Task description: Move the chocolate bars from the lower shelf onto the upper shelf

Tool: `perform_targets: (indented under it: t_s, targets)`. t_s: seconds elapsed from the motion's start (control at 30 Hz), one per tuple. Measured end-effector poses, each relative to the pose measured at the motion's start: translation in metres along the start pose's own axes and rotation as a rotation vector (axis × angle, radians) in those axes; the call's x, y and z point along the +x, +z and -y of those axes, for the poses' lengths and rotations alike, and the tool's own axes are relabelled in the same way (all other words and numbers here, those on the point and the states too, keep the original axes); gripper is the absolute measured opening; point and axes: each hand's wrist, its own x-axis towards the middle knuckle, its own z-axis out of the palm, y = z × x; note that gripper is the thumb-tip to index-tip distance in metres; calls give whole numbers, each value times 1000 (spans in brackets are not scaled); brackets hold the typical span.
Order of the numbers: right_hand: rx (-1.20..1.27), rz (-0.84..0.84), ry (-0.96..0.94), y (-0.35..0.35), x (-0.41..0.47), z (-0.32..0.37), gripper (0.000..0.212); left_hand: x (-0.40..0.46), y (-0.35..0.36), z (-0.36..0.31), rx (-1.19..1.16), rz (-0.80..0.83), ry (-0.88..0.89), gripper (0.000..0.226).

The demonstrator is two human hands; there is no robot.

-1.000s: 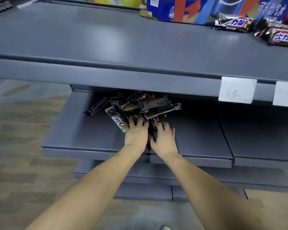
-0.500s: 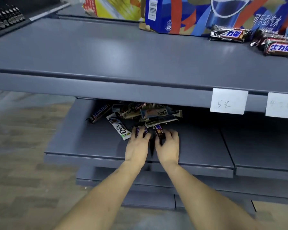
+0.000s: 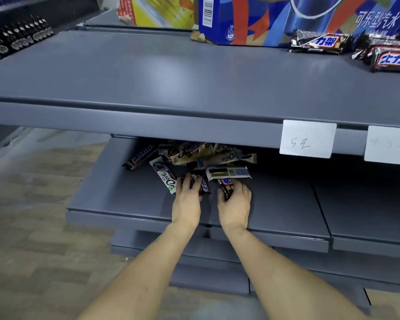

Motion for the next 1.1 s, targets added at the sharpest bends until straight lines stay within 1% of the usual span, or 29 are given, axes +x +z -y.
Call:
perform_targets:
  t_s: [0.13,0.27,0.43,0.6,0.67,0.8,0.9,1.1]
  targets:
    - [109,9,34,-6,-1,1,39,2,1,0,-25,-10,21,55]
    - [83,43,-3,-10,-2,0,39,3,1,2,-36,-2,39,49]
    - [72,72,-30,-10,-2,-2,37,4,-2,1,12,11,44,46]
    - [183,90,-8,-13,2,-2,37,5,-5,-1,24,-1,25,41]
    - [246,122,26,-17,3,-2,34,6,-4,-1,15,-6,34,44]
    - [373,241,145,-30,8,-1,29,5,-3,2,12,-11,65,50]
    - [436,310,213,-41,11,0,30,4,-2,2,-15,-27,64,46]
    - [508,375,296,-54,14,-1,42,5,-6,-1,-133,-104,54,34]
